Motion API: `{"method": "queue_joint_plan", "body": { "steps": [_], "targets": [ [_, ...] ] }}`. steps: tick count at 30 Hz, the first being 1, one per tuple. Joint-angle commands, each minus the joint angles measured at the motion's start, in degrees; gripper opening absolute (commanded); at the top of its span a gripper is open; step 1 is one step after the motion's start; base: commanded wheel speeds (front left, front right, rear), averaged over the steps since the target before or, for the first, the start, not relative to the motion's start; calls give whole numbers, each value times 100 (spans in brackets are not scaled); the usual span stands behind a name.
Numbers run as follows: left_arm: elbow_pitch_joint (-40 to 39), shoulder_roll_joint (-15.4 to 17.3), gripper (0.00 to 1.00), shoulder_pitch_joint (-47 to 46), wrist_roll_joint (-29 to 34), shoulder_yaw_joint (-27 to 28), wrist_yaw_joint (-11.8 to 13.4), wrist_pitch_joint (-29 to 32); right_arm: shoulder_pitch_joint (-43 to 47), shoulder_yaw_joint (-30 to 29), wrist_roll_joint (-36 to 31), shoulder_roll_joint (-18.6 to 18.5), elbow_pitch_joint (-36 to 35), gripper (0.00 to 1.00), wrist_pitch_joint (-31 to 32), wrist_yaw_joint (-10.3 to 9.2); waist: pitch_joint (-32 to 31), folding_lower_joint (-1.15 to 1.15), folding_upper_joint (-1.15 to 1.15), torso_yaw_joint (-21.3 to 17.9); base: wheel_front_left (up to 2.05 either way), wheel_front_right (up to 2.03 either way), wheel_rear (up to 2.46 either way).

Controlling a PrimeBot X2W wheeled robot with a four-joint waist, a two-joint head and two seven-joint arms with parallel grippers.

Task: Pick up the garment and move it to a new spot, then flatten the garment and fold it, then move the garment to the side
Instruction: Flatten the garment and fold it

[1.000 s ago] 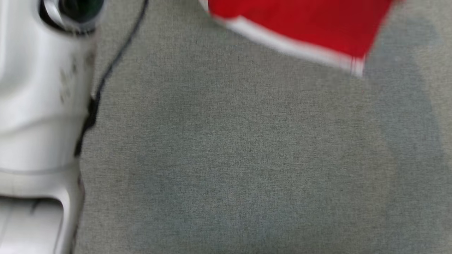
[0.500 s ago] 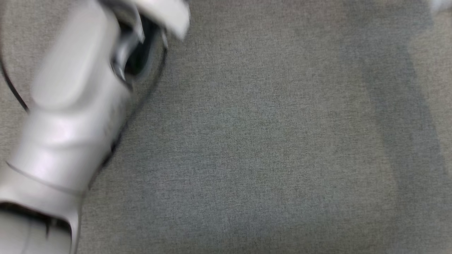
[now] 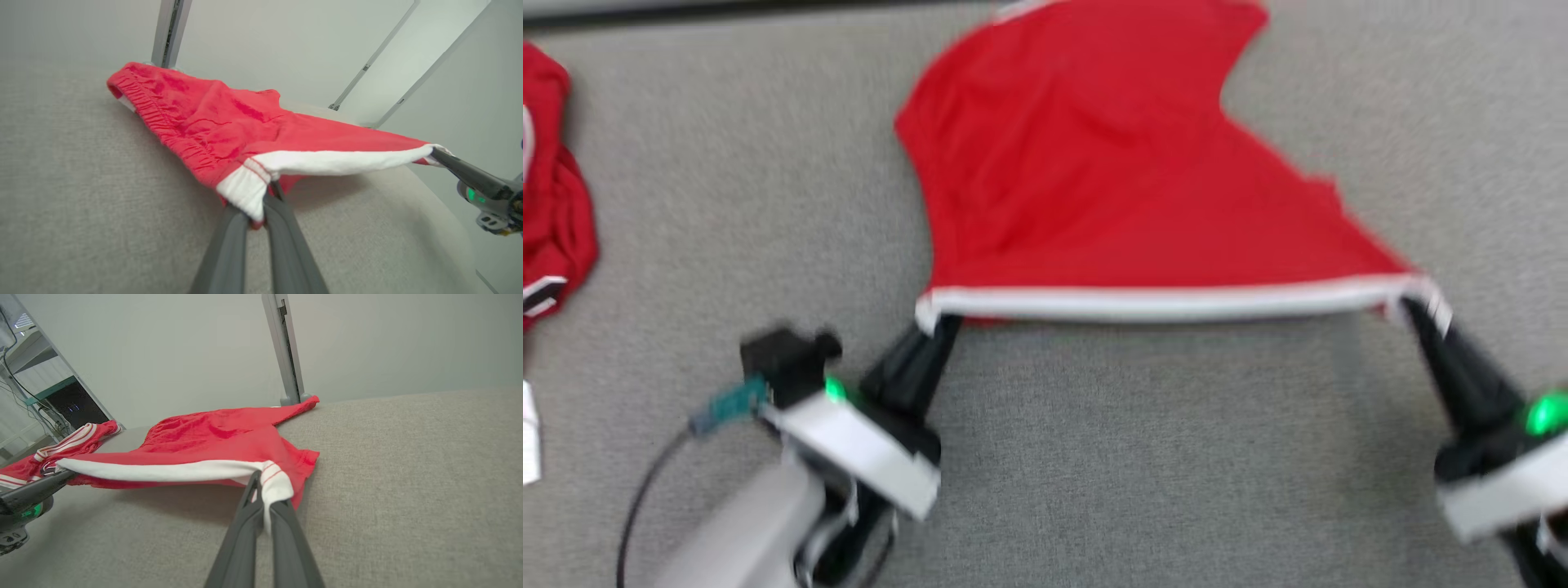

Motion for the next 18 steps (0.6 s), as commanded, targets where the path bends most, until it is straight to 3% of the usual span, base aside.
{"method": "queue_joint_plan", "body": {
  "steps": [1,10,14,18],
  "targets": [
    [-154,-53,0,580,72,178,101,-12,541,-51,-89,11,-109,0,-37,1,-823,0,0,-30,0,0,0],
    [-1107,-436,0,3405,340,865,763,-14,2984,-443,-444,2,-829,0,283,0,-1970,0,0,-9,0,0,0],
    [-1455,-485,0,4018,509,1021,874,-16,3760,-914,-545,91,-1238,0,507,0,-1960,0,0,132,0,0,0],
    [-1691,-473,0,4123,500,999,835,17,3903,-1264,-719,106,-1533,0,804,0,-1722,0,0,303,0,0,0]
  ]
}}
